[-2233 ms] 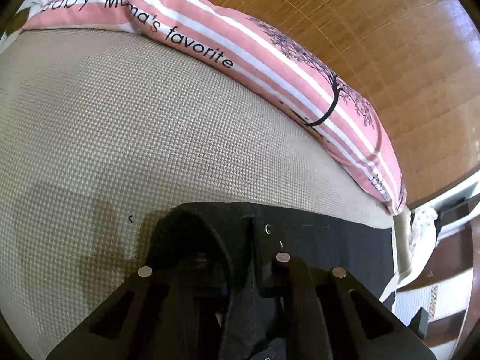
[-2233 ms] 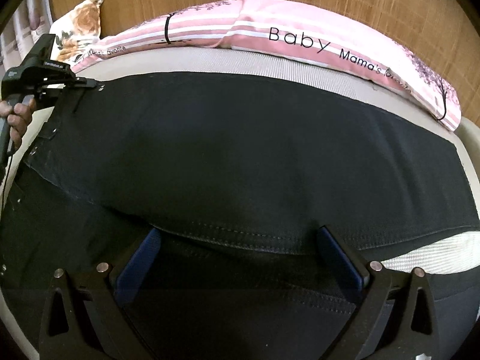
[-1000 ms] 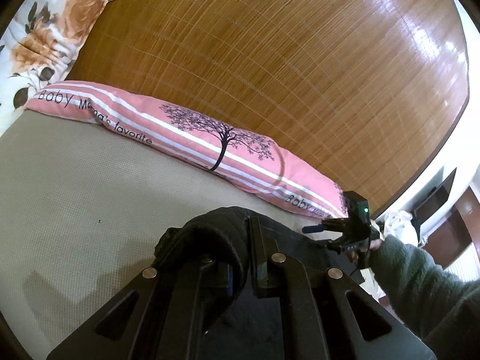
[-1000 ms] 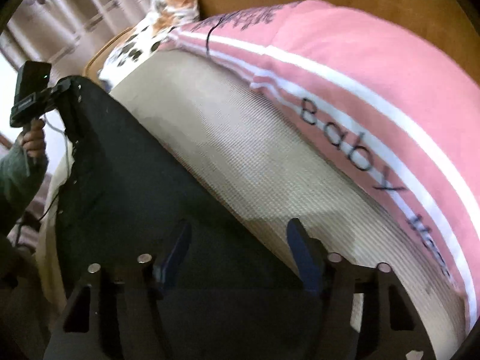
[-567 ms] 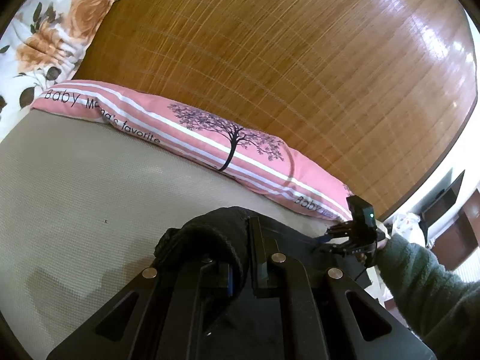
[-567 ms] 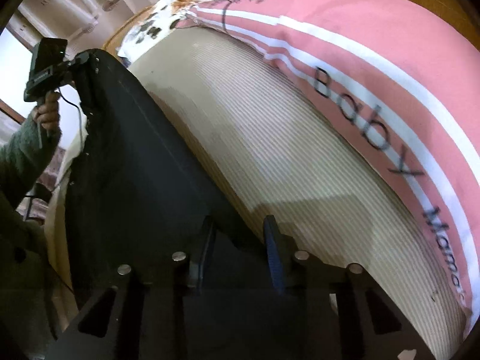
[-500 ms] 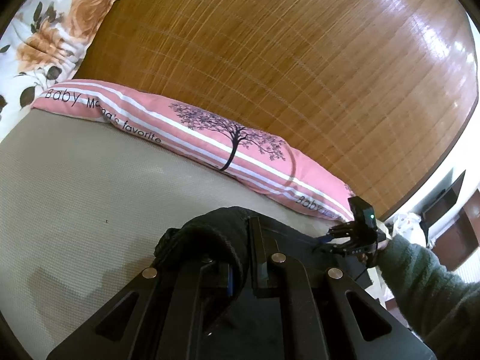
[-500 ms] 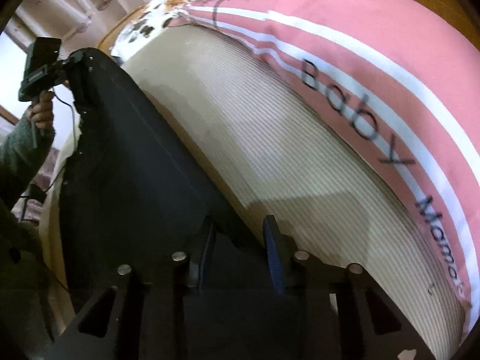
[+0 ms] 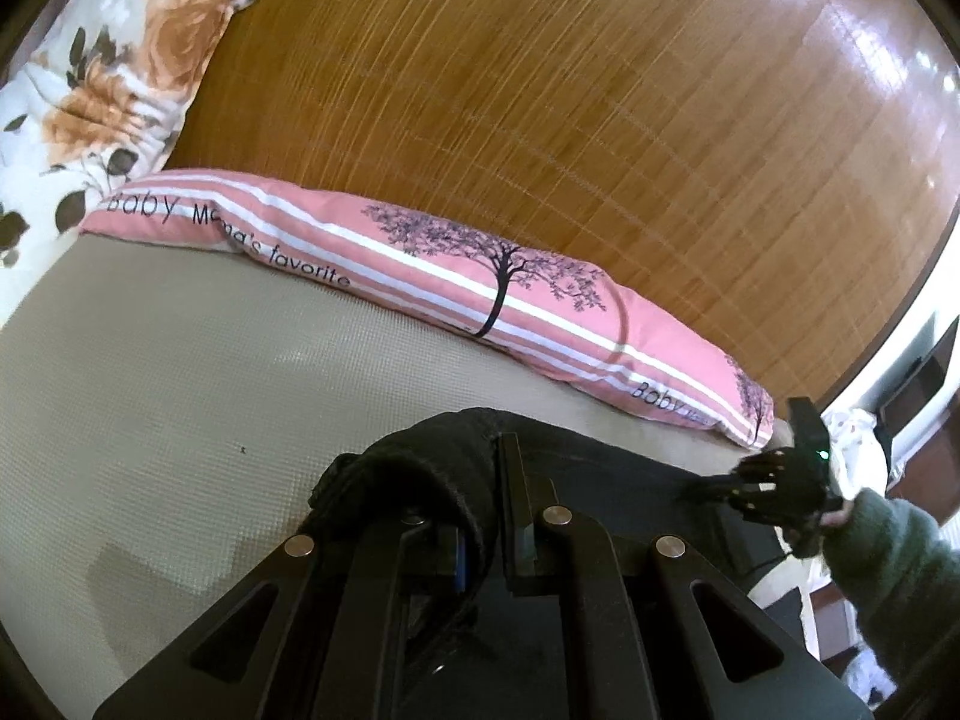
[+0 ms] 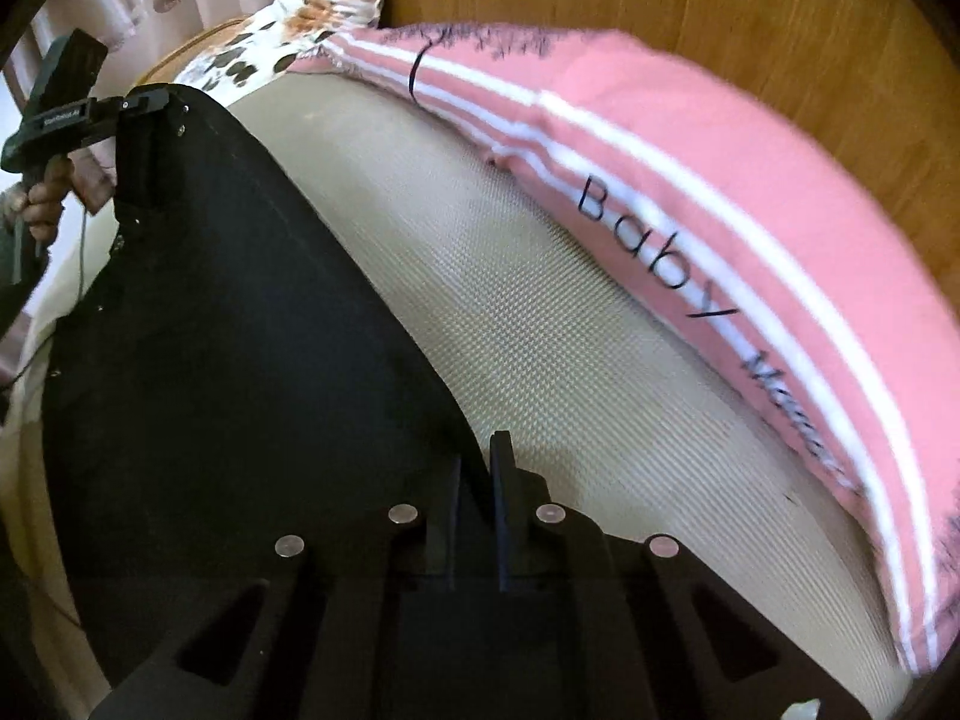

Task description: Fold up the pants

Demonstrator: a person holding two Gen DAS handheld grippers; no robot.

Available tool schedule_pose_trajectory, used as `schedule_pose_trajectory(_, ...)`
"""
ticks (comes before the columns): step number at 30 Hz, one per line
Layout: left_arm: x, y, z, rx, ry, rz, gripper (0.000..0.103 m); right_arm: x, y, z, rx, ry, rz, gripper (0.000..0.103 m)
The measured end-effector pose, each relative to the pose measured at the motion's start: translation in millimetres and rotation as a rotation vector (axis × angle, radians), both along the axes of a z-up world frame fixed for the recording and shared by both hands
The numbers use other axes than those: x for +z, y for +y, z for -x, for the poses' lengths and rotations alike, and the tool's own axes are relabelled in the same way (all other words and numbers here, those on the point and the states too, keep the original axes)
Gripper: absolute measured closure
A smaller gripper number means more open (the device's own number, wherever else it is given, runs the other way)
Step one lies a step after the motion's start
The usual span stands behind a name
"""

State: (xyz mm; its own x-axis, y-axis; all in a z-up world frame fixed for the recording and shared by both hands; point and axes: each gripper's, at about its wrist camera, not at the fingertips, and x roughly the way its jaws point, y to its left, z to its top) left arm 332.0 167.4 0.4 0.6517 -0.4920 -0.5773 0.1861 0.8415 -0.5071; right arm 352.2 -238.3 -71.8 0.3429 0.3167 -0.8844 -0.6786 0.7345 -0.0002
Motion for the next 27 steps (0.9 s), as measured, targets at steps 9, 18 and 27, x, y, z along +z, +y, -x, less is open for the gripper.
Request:
schedule_pose_trajectory(9,35.3,-0.7,55.5,-0.076,-0.085,-0.015,0.095,60.1,-5.5,95.5,-0.176,-0.172,0.070,0.097)
schedule_pose_trajectory(18,36.6,6.6,145.9,-0.194,-0.085,-0.074,0.095,54.3,-7.9,213.9,-0.310,-0.159,0.014,0.097)
schedule_pose_trajectory(27,-31.8,-1.2,205.5,-0.296,0.109,-0.241,0.094,-17.2,-3.0,266.7,-0.364,-0.009,-0.011,0.097)
